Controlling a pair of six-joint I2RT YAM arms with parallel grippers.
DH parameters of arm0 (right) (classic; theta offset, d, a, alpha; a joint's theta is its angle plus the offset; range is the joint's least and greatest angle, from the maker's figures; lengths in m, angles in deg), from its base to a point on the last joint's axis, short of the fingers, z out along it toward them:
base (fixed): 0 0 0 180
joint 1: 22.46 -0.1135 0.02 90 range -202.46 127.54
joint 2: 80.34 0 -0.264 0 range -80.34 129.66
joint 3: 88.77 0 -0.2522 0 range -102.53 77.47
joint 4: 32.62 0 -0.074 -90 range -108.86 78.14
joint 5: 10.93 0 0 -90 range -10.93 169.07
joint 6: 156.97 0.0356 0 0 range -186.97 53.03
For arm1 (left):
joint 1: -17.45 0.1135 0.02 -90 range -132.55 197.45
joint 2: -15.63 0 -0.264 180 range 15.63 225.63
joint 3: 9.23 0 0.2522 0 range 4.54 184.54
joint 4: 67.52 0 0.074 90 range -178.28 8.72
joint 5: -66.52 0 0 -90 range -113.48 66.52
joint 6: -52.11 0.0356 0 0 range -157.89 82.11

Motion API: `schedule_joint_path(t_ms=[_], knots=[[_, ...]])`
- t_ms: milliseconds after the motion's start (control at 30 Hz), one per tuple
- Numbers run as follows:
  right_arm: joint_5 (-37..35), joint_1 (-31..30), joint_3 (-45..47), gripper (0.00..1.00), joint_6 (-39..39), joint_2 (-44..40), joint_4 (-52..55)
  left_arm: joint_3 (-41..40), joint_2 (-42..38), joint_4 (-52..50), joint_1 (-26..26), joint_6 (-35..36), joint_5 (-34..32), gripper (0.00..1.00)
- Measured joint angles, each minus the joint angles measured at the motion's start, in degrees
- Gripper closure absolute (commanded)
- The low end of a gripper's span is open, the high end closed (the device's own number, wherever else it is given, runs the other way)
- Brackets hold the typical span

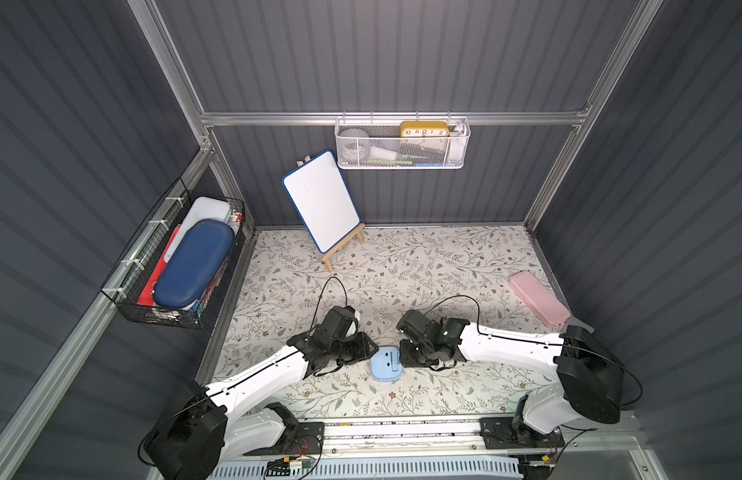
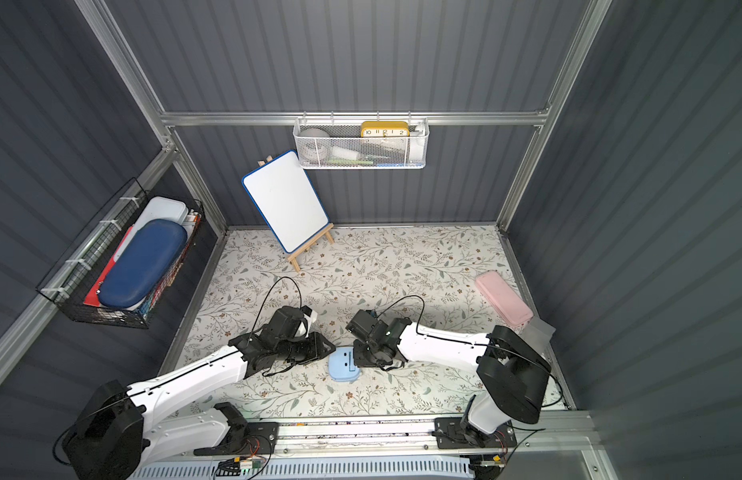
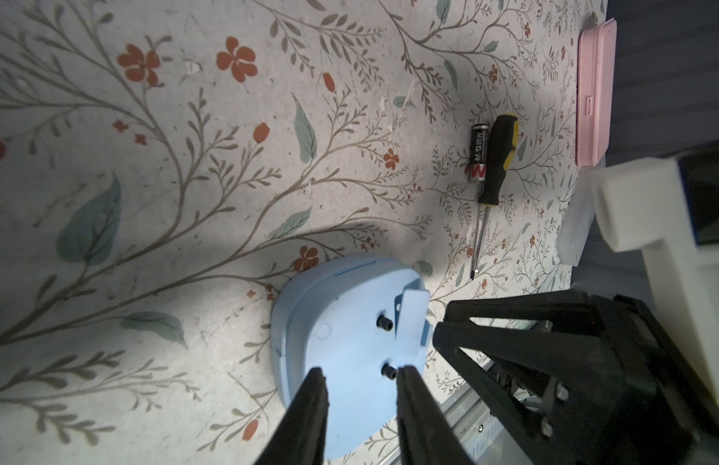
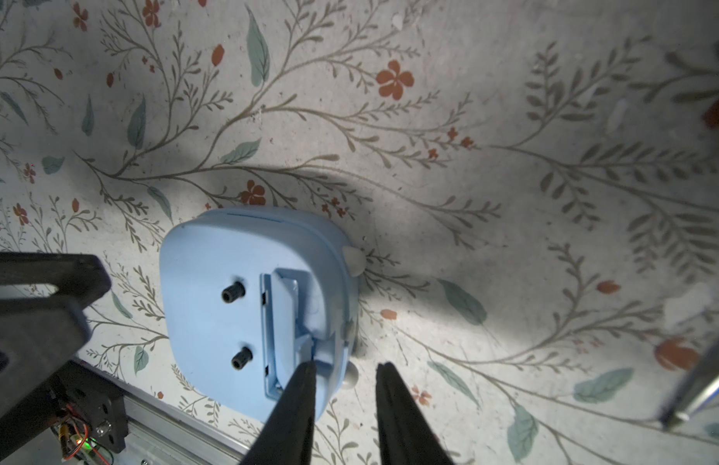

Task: Remove the battery from the alarm
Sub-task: Pick up the cover from the alarm.

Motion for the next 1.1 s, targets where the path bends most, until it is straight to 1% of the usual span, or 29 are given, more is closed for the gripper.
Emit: schedule_joint_path(t_ms=[233,600,1100], knots=[[-0.4,0.0,0.3,0.69,0.3,-2.4,-1.1,-0.4,-0.3,0.0,0.0,0.0,-0.1,0.66],[0.3,0.0,0.3,0.72,0.0,0.7,-2.5,-0.4,-0.3,-0.1,0.0,0.0,-0.2,0.66],[1.0,-0.8,0.3,0.73,0.0,0.8,-3.6,-1.5,-0.5,0.0,0.0,0.0,-0.3,0.66]])
